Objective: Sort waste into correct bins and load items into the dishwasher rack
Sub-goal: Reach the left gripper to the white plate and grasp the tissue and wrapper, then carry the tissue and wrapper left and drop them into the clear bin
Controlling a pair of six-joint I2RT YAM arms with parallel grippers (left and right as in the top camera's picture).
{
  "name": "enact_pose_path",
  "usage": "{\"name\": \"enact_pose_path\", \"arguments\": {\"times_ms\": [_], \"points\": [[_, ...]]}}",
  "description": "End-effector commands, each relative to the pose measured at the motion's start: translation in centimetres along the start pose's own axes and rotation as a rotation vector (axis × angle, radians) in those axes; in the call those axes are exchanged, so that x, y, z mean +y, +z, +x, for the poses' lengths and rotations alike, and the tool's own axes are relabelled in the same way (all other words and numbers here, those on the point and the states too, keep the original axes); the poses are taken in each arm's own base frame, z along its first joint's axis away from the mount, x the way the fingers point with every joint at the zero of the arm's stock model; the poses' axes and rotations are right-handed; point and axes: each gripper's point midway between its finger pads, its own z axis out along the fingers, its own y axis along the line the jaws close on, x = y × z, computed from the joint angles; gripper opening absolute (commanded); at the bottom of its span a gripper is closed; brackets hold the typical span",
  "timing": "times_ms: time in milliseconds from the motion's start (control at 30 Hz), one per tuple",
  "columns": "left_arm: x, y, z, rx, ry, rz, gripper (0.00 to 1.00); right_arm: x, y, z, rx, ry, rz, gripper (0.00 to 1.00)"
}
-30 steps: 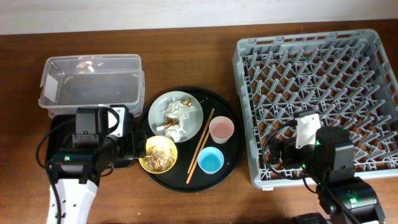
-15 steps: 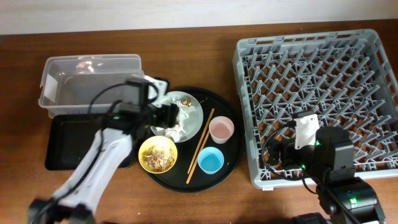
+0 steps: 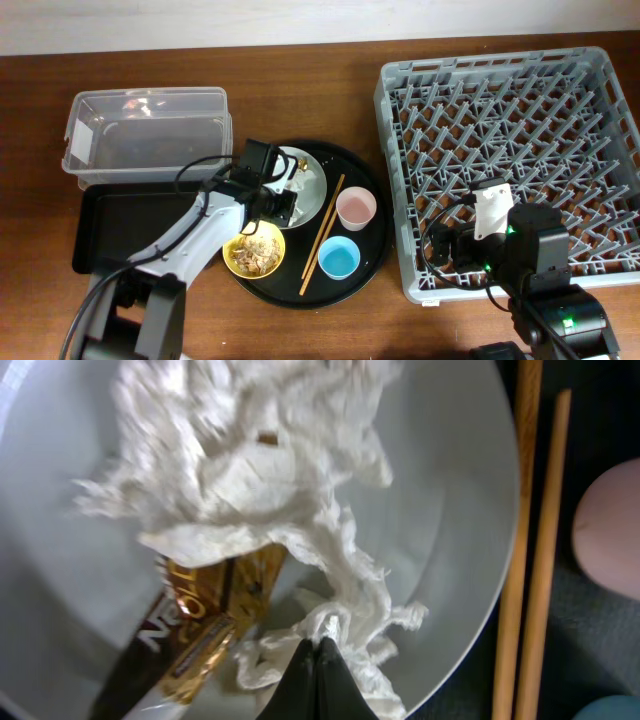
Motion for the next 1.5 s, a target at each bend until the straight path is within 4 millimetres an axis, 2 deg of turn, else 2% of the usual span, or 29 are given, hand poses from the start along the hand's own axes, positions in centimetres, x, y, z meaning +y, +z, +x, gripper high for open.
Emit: {"name": "enact_pose_path", "arguments": {"times_ms": [0, 133, 200, 333, 433, 500, 533, 567, 600, 633, 700, 767, 800, 833, 867, 967, 1067, 1100, 1133, 1200, 1233, 1267, 1300, 1333, 1400, 1467], "points": [[-0.1, -5.7, -4.7, -0.196, 0.01, -0.032, 0.0, 0.3, -0.4, -0.8, -0.021, 0.003, -0.009, 0.99], [3.8, -11.1, -6.7, -0.351, -0.051, -0.186, 0.0, 0.3, -0.4, -0.8, -0.021, 0.003, -0.009, 0.99], [7.7, -14.3, -8.3, -0.474, -0.131, -0.256, 0.0, 0.3, -0.4, -0.8, -0.021, 0.003, -0.009, 0.99], [13.9, -17.5, -10.1, -0.63, -0.239, -0.357, 0.01, 0.3, -0.4, -0.8, -0.021, 0.003, -0.009, 0.99], [16.9, -18.3, -10.3, -0.674, -0.287, -0.405, 0.04, 0.3, -0.4, -0.8, -0.021, 0.003, -0.009, 0.99], [18.2, -17.3, -9.9, -0.65, -0.308, -0.418, 0.28, 0.3, -0.4, -0.8, -0.021, 0.003, -0.009, 0.99], [18.6, -16.1, -9.6, -0.62, -0.315, -0.416, 0.35, 0.3, -0.4, -0.8, -0.021, 0.003, -0.009, 0.99], [18.5, -15.2, -9.5, -0.6, -0.314, -0.405, 0.48, 0.3, -0.4, -0.8, -0.021, 0.003, -0.009, 0.99], [17.9, -14.5, -9.5, -0.586, -0.304, -0.375, 0.56, 0.3, -0.4, -0.8, -0.02, 0.003, -0.009, 0.99], [16.9, -14.1, -9.6, -0.575, -0.287, -0.333, 0.56, 0.3, -0.4, -0.8, -0.02, 0.003, -0.009, 0.99], [12.9, -12.8, -10.1, -0.548, -0.221, -0.195, 0.56, 0.3, -0.4, -0.8, -0.021, 0.003, -0.009, 0.99], [9.1, -11.2, -9.7, -0.484, -0.154, -0.114, 0.6, 0.3, -0.4, -0.8, -0.021, 0.003, -0.009, 0.99], [6.7, -9.9, -9.1, -0.433, -0.115, -0.078, 0.68, 0.3, -0.4, -0.8, -0.021, 0.003, -0.009, 0.99], [5.3, -8.8, -8.8, -0.397, -0.091, -0.058, 0.78, 0.3, -0.4, -0.8, -0.021, 0.003, -0.009, 0.99], [4.0, -7.1, -8.3, -0.351, -0.069, -0.039, 0.81, 0.3, -0.4, -0.8, -0.021, 0.003, -0.009, 0.99], [2.4, -1.7, -6.5, -0.223, -0.04, -0.01, 0.84, 0.3, -0.4, -0.8, -0.02, 0.003, -0.009, 0.99], [2.8, 2.5, -4.6, -0.131, -0.048, -0.013, 0.83, 0.3, -0.4, -0.8, -0.02, 0.003, -0.009, 0.99], [2.8, 3.1, -4.2, -0.113, -0.05, -0.012, 0.81, 0.3, -0.4, -0.8, -0.02, 0.003, -0.009, 0.99], [2.8, 3.7, -3.8, -0.094, -0.052, -0.012, 0.69, 0.3, -0.4, -0.8, -0.02, 0.003, -0.009, 0.99], [2.8, 3.8, -3.6, -0.088, -0.053, -0.012, 0.52, 0.3, -0.4, -0.8, -0.02, 0.003, -0.009, 0.99], [2.8, 3.8, -3.5, -0.082, -0.053, -0.012, 0.39, 0.3, -0.4, -0.8, -0.02, 0.003, -0.009, 0.99], [2.8, 3.8, -3.2, -0.069, -0.055, -0.011, 0.12, 0.3, -0.4, -0.8, -0.02, 0.003, -0.009, 0.99], [2.8, 3.8, -3.0, -0.062, -0.056, -0.011, 0.03, 0.3, -0.4, -0.8, -0.02, 0.003, -0.009, 0.99], [2.8, 3.8, -3.1, -0.064, -0.056, -0.011, 0.0, 0.3, -0.4, -0.8, -0.02, 0.003, -0.009, 0.99], [2.8, 3.1, -3.7, -0.088, -0.054, -0.012, 0.0, 0.3, -0.4, -0.8, -0.02, 0.003, -0.009, 0.99], [2.7, 0.3, -5.9, -0.174, -0.05, -0.015, 0.0, 0.3, -0.4, -0.8, -0.02, 0.003, -0.009, 0.99]]}}
